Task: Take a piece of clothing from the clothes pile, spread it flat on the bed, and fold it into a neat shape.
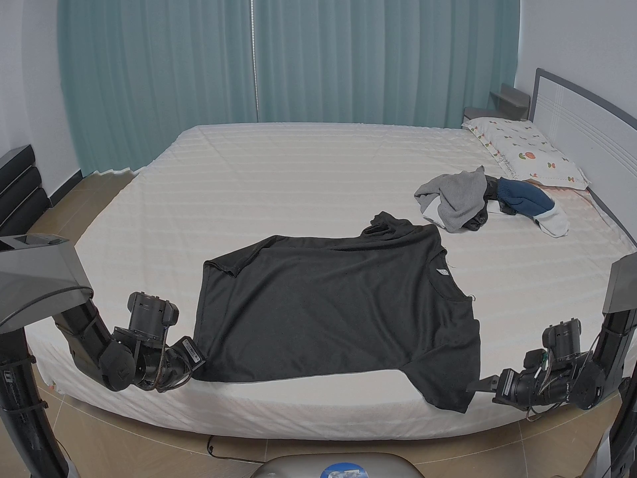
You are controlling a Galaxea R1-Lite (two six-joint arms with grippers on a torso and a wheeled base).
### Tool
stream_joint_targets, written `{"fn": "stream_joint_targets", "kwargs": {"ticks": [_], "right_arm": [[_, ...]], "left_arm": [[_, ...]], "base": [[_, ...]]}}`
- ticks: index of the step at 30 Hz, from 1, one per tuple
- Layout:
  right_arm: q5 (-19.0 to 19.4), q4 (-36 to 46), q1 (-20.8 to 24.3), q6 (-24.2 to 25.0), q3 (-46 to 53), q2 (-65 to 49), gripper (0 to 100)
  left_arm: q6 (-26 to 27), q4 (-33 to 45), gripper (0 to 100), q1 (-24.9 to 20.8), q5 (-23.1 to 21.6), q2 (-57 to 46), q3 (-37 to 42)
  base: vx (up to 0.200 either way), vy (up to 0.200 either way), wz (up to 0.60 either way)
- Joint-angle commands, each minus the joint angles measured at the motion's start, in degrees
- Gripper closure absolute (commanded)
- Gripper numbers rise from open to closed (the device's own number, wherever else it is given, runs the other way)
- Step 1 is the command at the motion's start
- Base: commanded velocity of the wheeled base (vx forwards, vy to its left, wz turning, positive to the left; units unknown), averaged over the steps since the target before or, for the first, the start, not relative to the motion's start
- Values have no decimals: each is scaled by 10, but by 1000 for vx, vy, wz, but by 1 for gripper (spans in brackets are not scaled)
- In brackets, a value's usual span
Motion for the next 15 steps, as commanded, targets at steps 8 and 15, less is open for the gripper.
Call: {"fn": "stream_joint_targets", "kwargs": {"ticks": [8,15], "right_arm": [[2,-5,29,92,-32,-56,0],[5,-6,28,102,-33,-65,0]], "left_arm": [[-4,-68,0,36,-1,-40,6],[-5,-69,0,48,-25,-41,5]], "base": [[0,0,0],[0,143,0]]}}
